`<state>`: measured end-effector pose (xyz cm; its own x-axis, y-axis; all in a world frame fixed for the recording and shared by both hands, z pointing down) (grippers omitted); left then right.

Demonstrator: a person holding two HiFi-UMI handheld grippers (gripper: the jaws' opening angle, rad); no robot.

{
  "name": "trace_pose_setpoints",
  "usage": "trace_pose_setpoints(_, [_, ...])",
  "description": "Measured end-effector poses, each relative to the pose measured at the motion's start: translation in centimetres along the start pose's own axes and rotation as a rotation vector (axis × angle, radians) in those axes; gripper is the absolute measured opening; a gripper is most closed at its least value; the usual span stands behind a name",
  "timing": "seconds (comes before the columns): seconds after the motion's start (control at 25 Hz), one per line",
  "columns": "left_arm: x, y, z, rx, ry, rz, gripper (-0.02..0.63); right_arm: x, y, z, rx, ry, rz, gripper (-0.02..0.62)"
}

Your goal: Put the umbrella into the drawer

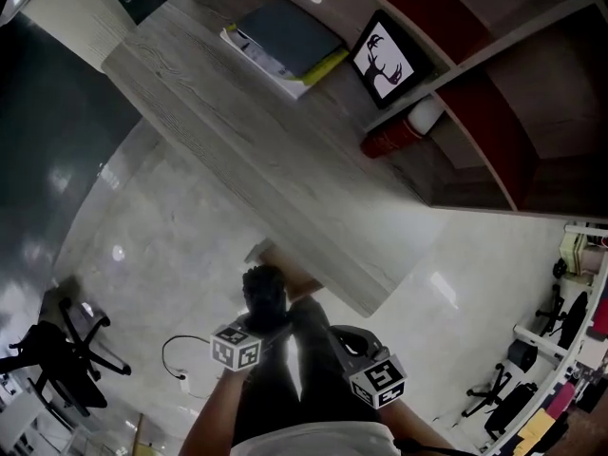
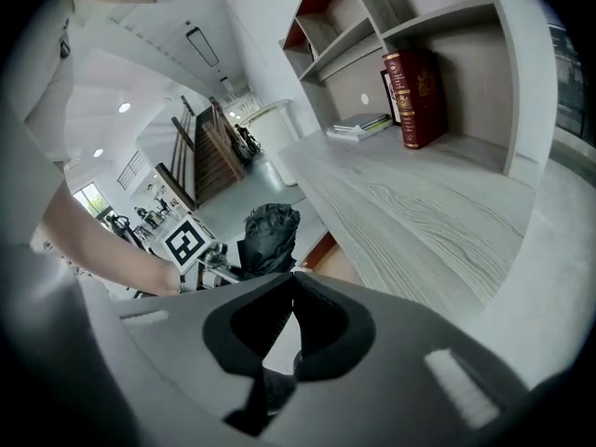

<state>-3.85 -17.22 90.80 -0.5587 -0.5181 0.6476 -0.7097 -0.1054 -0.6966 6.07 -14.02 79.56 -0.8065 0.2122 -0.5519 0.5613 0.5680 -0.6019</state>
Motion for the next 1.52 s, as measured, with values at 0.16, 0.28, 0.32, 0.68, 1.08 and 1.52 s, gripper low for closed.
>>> trace_pose_setpoints(0.16, [1.4,-2.0,0.1,0.016,0.012,0.0,0.255,-0.7,-1.7,-0.2,-0.018,-0.041,0.007,0.006])
trace_pose_setpoints(0.28, [2.1,-3.5,-0.1,0.029,0.013,-0.008,0.255,-1.2,-2.8,-0.4,-0.03,-0.053,0.009,0.006])
trace_pose_setpoints(0.32, [2.3,-3.9,-0.2,0.035,0.012,-0.009,0.255,-1.2,-3.2,-0.5,-0.032,-0.052,0.011,0.006])
trace_pose_setpoints(0.68, [4.0,-7.6,-2.0,0.133,0.022,-0.008,0.255,-2.1,-5.3,-1.3,-0.026,-0.08,0.032,0.006])
trace_pose_setpoints(1.08, [4.2,-10.7,-0.7,0.141,0.004,-0.04,0.255,-3.3,-6.8,-2.3,-0.017,-0.048,0.028,0.006])
trace_pose_setpoints(1.52, [5.0,-13.2,1.1,0.198,-0.069,-0.021,0.258,-4.7,-9.2,-3.8,0.001,-0.064,0.047,0.006])
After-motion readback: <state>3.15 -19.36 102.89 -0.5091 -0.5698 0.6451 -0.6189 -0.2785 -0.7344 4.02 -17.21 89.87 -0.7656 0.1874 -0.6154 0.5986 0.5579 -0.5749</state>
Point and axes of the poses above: the fingertips, and each gripper's own axes: y backward along the fingers, x to its left, z out of its top, the point moved 1 cm from there along y, backward along the fingers, and after that the axes turned 9 degrees about z, right-handed, at the moved point
